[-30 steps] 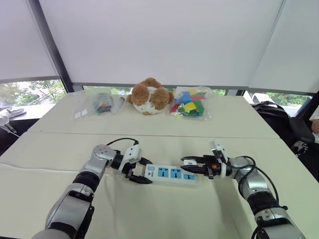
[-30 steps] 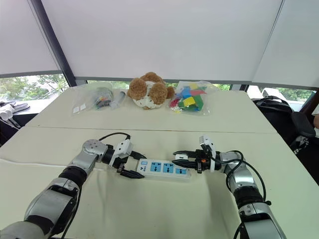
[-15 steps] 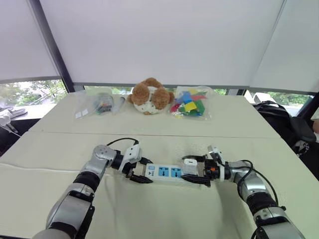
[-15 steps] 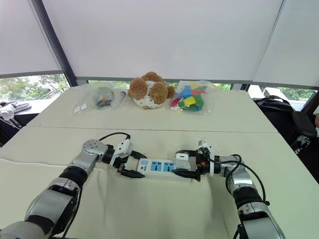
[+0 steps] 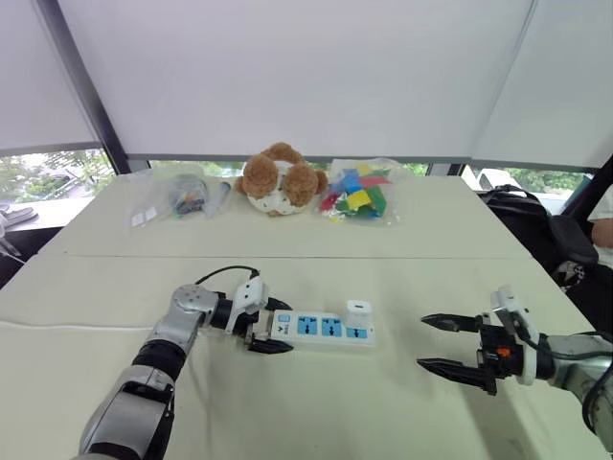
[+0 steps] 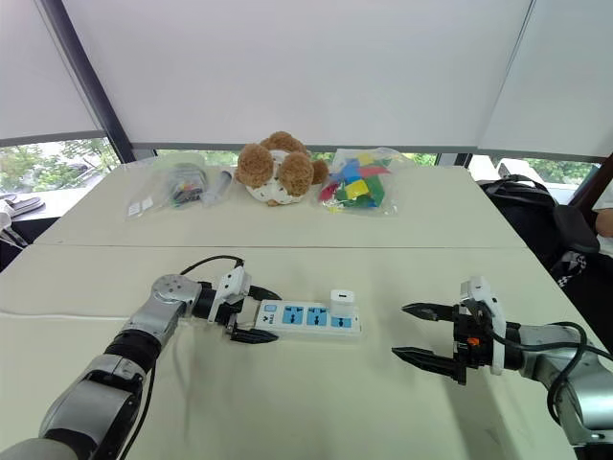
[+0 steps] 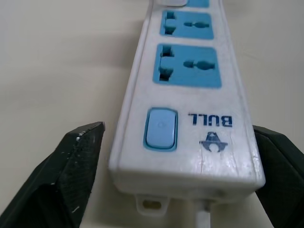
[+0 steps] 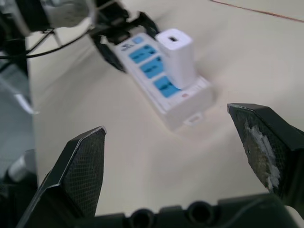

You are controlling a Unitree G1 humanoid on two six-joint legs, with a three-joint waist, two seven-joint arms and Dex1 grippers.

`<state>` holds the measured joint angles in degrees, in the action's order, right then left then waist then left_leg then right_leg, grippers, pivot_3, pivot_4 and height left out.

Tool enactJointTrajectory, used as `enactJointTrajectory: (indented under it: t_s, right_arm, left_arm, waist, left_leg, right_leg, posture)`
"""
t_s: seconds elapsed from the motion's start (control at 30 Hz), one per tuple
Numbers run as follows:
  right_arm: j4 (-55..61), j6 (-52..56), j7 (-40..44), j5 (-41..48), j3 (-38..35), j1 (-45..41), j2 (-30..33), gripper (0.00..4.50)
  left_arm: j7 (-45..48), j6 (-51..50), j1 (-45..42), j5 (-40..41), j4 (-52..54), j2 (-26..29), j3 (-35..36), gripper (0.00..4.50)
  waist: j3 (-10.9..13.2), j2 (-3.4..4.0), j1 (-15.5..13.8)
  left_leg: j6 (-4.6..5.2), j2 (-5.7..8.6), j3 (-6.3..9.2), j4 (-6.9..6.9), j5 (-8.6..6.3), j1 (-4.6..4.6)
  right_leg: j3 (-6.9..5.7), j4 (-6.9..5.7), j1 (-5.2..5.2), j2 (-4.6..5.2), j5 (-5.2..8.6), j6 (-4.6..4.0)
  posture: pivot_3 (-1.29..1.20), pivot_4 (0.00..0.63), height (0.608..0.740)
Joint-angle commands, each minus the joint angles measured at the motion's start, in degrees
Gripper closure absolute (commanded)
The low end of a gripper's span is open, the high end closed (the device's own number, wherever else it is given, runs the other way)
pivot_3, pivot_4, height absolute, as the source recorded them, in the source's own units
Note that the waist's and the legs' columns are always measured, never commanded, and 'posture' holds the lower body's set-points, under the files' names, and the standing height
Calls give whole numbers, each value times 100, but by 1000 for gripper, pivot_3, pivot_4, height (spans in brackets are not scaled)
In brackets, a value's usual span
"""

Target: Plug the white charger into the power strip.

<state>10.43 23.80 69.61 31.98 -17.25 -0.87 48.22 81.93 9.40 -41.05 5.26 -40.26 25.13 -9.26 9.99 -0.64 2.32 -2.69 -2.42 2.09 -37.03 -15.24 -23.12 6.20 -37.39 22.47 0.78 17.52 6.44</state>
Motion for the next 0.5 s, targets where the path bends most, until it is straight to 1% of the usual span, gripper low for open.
enactJointTrajectory:
  t_s: [0.03,0.17,0.23,0.3,0.37,0.5]
  right_arm:
    - [322,375,-638,-150,-424,322,189,0]
    - [386,653,-896,79,-978,841,139,0]
    - [293,817,-902,253,-1146,913,134,0]
    - [173,881,-1020,326,-1250,875,61,0]
    - [24,904,-1136,367,-1276,778,-23,0]
    - [-198,662,-1584,175,-1025,539,-436,0]
  left_arm:
    - [48,-824,451,407,1365,560,295,23]
    - [-383,-3053,1411,1365,3372,1440,1082,23]
    - [-836,-3689,1704,1674,3884,1546,1429,23]
    - [-1359,-3976,1863,1853,3896,1494,1869,23]
    - [-1781,-3994,1972,1905,3820,1383,2126,23]
    - [-2585,-3661,2176,1867,3600,879,2370,23]
  waist:
    - [2,-3,29]
    - [9,3,25]
    - [17,7,6]
    - [19,10,-36]
    - [23,4,-35]
    - [28,-5,-10]
  left_leg:
    - [0,-4,0,1,0,-5]
    - [0,-15,-2,8,0,-22]
    - [0,-18,-1,8,-1,-24]
    - [0,-13,-2,1,0,-22]
    - [0,-11,-2,-7,0,-21]
    - [-7,-10,-6,-16,4,-11]
  right_leg:
    - [0,0,6,-1,0,0]
    - [-1,-1,27,-6,1,-1]
    - [-5,0,26,-5,2,-2]
    - [-6,2,18,1,2,-2]
    - [-6,9,12,2,3,-4]
    - [-3,13,0,1,-2,-22]
  posture:
    - [0,150,739]
    - [0,150,739]
    - [0,150,739]
    - [0,150,739]
    - [0,150,739]
    - [0,150,739]
